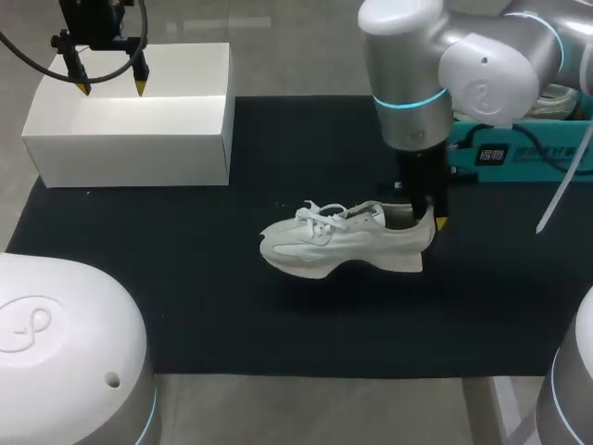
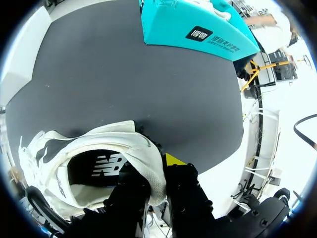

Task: Take the shoe out of the shoebox, open the shoe tongue, remove and reinsert the insole, then place the shoe into the shoebox

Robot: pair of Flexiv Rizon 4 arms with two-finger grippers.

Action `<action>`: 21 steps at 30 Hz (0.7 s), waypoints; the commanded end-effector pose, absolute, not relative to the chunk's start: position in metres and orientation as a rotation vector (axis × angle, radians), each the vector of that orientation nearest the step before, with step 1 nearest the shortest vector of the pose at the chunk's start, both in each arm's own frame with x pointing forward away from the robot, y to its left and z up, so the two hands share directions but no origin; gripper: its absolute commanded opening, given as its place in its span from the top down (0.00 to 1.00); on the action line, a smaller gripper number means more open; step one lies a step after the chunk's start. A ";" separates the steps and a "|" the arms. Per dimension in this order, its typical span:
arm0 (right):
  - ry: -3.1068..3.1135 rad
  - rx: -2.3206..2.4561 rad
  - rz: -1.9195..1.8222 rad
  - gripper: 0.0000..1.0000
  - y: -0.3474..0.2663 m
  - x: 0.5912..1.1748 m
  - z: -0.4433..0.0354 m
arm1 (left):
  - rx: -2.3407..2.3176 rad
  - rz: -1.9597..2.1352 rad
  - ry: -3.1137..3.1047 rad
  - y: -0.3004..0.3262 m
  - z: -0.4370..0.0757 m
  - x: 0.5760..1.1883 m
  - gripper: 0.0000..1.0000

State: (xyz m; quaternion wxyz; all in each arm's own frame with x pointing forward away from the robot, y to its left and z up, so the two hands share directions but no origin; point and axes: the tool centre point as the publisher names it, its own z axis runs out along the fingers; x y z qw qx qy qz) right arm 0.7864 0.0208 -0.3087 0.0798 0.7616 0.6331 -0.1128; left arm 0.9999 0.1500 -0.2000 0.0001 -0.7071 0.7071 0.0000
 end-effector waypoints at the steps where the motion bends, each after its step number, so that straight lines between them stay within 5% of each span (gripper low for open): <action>1: 1.879 2.282 -0.330 1.00 0.027 0.786 -0.317 | -2.221 0.000 2.222 0.150 -0.200 1.000 0.00; 21: 1.763 2.298 -0.371 1.00 0.022 0.783 -0.350 | -2.221 0.000 2.222 0.150 -0.200 1.000 0.00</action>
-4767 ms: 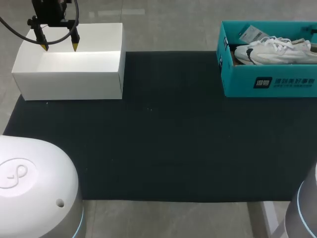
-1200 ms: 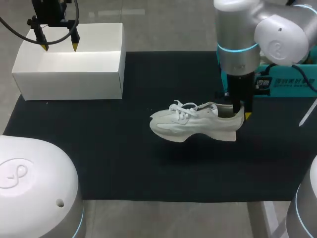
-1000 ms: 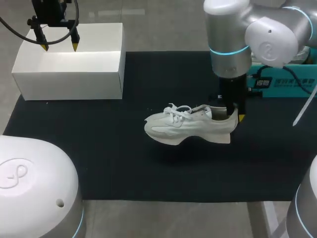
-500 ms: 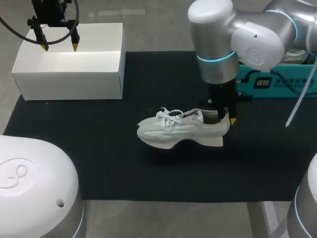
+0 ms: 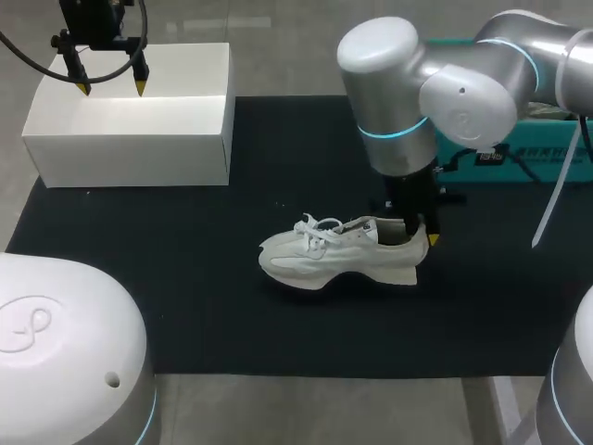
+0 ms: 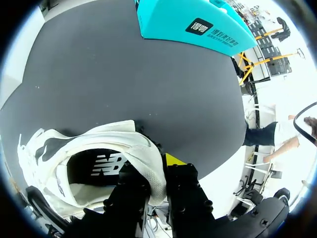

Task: Take the shoe out of the shoebox, open the shoe tongue, remove and reinsert the insole, then place the shoe into the shoebox

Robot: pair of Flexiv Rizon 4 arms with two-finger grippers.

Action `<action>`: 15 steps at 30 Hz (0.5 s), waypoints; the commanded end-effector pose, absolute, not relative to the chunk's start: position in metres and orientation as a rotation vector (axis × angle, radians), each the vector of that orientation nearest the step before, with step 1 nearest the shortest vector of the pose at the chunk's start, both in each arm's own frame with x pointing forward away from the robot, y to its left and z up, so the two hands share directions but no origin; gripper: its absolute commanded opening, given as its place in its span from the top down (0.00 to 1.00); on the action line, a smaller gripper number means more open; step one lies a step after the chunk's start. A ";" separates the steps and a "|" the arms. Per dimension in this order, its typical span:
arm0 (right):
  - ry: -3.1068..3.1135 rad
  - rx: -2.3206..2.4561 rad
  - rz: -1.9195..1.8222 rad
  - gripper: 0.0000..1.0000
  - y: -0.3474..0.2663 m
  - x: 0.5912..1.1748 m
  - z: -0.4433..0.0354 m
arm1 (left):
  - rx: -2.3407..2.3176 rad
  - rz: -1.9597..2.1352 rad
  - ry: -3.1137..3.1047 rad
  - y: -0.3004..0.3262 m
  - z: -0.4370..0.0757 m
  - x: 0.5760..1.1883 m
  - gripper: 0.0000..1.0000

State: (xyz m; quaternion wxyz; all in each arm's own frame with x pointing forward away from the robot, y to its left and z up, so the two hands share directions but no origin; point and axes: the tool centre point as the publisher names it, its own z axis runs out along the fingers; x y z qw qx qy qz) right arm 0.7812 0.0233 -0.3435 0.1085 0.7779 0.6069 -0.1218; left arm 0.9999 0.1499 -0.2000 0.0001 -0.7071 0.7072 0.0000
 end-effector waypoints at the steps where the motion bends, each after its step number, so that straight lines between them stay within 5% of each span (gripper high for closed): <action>1: 1.761 2.300 -0.372 1.00 0.021 0.784 -0.352 | -2.221 0.000 2.222 0.150 -0.200 1.000 0.00; 15: 1.705 2.330 -0.407 1.00 0.013 0.784 -0.367 | -2.221 0.000 2.222 0.150 -0.200 1.000 0.00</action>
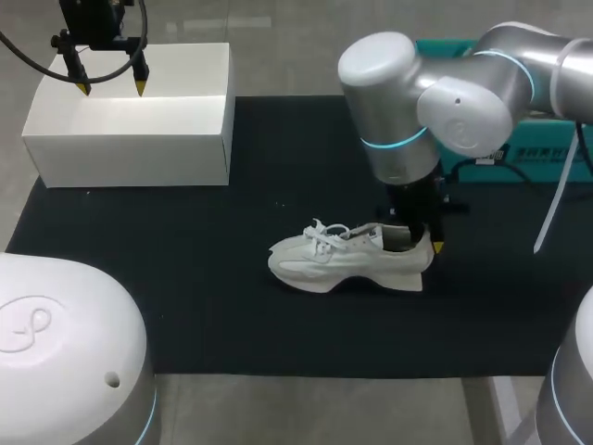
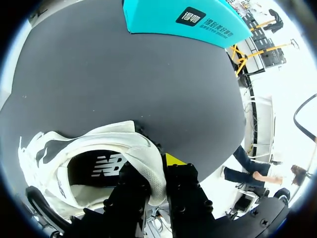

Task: Take the shoe out of the shoebox, open the shoe tongue, remove and reinsert the insole, then place the shoe into the shoebox

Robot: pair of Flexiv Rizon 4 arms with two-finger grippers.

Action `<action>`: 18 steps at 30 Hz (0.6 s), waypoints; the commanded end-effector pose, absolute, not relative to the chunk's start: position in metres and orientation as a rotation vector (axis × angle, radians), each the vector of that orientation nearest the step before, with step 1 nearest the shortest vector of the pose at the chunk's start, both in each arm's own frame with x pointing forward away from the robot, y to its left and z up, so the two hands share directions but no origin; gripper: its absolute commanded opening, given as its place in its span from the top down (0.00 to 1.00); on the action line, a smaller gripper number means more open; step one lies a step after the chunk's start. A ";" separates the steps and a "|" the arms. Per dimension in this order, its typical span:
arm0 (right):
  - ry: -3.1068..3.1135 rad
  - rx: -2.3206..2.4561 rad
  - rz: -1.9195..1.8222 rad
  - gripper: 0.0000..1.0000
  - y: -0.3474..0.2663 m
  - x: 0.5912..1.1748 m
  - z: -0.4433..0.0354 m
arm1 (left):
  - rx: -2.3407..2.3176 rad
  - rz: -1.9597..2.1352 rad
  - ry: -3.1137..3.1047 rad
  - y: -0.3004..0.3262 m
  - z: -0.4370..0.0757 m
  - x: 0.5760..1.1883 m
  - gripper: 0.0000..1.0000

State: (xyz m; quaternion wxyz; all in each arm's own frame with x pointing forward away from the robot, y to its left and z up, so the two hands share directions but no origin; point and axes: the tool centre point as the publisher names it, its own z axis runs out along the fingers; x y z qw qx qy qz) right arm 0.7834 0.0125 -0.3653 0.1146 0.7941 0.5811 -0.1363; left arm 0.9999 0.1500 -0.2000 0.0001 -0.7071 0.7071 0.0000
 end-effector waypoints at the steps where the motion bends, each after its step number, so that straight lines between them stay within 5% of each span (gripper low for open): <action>1: 1.704 2.342 -0.414 1.00 0.013 0.783 -0.367 | -2.221 0.000 2.222 0.150 -0.200 1.000 0.00; 15: 1.694 2.391 -0.436 1.00 0.010 0.779 -0.375 | -2.221 0.000 2.222 0.150 -0.200 1.000 0.00; 17: 1.688 2.404 -0.431 0.00 0.007 0.779 -0.371 | -2.221 0.000 2.222 0.150 -0.200 1.000 0.00; 18: 1.690 2.406 -0.421 0.00 0.006 0.780 -0.369 | -2.221 0.000 2.222 0.150 -0.200 1.000 0.00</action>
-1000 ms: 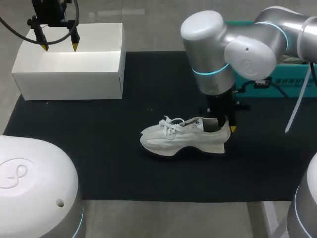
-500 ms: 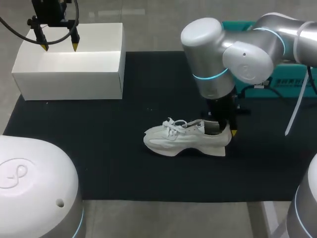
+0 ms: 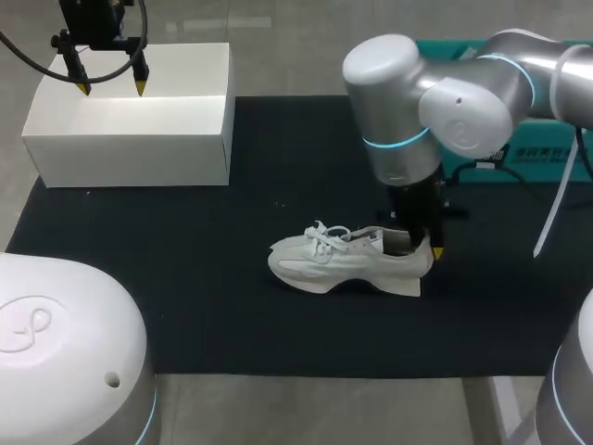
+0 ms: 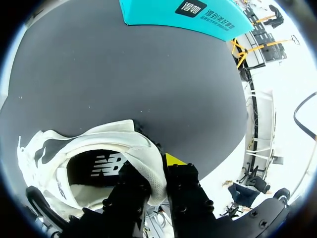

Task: Take the shoe out of the shoebox, open the shoe tongue, remove and reinsert the insole, then place the shoe into the shoebox

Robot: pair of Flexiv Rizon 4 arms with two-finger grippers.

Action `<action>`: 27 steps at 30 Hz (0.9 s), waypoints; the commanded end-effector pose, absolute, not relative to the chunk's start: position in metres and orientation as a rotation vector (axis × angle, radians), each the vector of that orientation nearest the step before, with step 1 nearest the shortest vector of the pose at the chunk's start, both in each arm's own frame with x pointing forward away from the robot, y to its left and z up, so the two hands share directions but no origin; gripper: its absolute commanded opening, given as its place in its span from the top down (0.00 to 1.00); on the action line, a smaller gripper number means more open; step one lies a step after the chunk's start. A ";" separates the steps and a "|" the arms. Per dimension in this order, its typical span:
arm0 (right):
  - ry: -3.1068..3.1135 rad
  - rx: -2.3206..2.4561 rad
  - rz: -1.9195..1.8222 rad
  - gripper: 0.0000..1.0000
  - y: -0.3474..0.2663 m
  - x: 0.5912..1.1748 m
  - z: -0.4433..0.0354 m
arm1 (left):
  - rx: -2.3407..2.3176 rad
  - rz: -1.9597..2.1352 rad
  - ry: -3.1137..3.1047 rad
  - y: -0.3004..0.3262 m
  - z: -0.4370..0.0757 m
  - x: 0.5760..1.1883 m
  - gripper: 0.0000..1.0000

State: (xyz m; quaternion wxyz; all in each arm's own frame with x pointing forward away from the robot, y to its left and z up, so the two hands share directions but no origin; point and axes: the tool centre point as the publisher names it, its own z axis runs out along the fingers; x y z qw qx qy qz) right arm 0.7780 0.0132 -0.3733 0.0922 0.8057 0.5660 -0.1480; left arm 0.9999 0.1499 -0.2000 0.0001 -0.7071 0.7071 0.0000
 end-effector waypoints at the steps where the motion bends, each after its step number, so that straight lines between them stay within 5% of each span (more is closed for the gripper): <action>1: 1.701 2.415 -0.407 0.00 0.005 0.779 -0.365 | -2.221 0.000 2.222 0.150 -0.200 1.000 0.00; 14: 2.183 2.341 0.073 0.00 -0.003 0.780 -0.281 | -2.221 0.000 2.222 0.150 -0.200 1.000 0.00; 23: 3.114 1.092 0.773 0.00 -0.023 0.759 -0.237 | -2.221 0.000 2.222 0.150 -0.200 1.000 0.00; 27: 3.113 0.830 0.705 0.00 -0.060 0.745 -0.234 | -2.221 0.000 2.222 0.150 -0.200 1.000 0.00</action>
